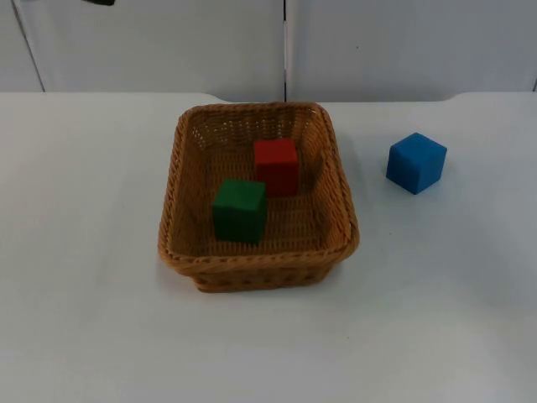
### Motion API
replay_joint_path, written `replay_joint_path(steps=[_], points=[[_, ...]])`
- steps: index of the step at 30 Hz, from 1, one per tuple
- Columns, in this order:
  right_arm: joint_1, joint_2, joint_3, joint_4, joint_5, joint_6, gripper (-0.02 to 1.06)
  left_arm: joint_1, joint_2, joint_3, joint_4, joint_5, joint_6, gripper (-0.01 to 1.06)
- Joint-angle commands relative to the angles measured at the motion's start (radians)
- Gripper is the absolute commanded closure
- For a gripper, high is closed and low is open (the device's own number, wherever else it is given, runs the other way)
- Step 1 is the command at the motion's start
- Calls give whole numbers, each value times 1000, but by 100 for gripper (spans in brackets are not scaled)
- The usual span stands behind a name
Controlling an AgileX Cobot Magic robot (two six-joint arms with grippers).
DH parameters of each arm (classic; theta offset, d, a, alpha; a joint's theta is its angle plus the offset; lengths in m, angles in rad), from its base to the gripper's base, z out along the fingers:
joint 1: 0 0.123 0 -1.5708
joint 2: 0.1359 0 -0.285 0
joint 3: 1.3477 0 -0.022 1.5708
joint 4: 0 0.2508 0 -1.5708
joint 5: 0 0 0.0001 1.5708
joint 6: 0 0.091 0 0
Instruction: Pick up one cube with each hand and place exactly two cubes into the same basket, leaving the remaining cube outside.
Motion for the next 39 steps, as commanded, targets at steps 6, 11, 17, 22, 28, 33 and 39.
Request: replay_joint_path(steps=[6, 11, 17, 22, 28, 33, 39], points=[[3, -151, 296, 5, -184, -29, 31, 0, -95, 69, 4, 8, -20, 24], [3, -257, 486, 5, -286, -29, 31, 0, -144, 100, 4, 12, -20, 24], [3, -385, 689, 5, -381, -29, 31, 0, -206, 153, 4, 33, -28, 24], [3, -496, 841, 21, -429, -29, 31, 0, -248, 159, 2, 85, -28, 24], [3, -614, 984, 23, -492, -22, 31, 0, -311, 159, 2, 137, -28, 24], [3, -707, 1069, 23, -500, -22, 31, 0, -373, 159, 2, 205, -28, 24], [3, -829, 1171, 23, -503, -11, 31, 0, -459, 159, 2, 252, -28, 24]])
